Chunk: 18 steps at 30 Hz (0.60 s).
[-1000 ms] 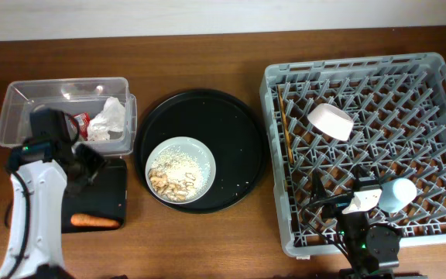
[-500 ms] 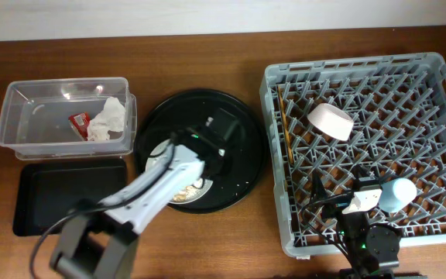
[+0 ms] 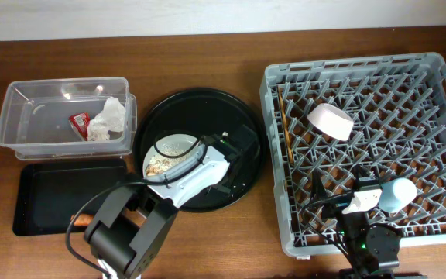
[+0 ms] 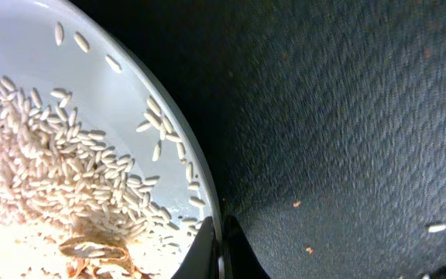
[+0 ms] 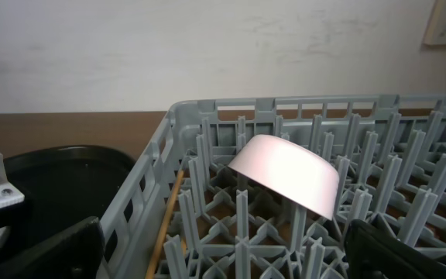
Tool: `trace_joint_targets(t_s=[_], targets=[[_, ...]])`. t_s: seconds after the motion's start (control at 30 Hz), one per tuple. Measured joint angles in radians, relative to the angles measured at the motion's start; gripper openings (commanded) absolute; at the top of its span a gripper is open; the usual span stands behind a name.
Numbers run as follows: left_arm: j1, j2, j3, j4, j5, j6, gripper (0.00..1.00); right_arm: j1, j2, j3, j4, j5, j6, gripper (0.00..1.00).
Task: Sort waste into correct bins and load items into the dishwasher rack
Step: 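Grasp the rice plate with the left gripper and tip scraps onto the black tray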
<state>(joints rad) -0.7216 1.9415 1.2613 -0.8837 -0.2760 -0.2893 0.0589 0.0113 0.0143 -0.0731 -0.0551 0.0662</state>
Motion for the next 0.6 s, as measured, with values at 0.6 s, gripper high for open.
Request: trace_joint_targets(t_s=[0.6], targets=[[0.397, -0.33, 0.145, -0.348, 0.07, -0.298, 0.0, 0.0, 0.0, 0.0, 0.0, 0.0, 0.0, 0.98]])
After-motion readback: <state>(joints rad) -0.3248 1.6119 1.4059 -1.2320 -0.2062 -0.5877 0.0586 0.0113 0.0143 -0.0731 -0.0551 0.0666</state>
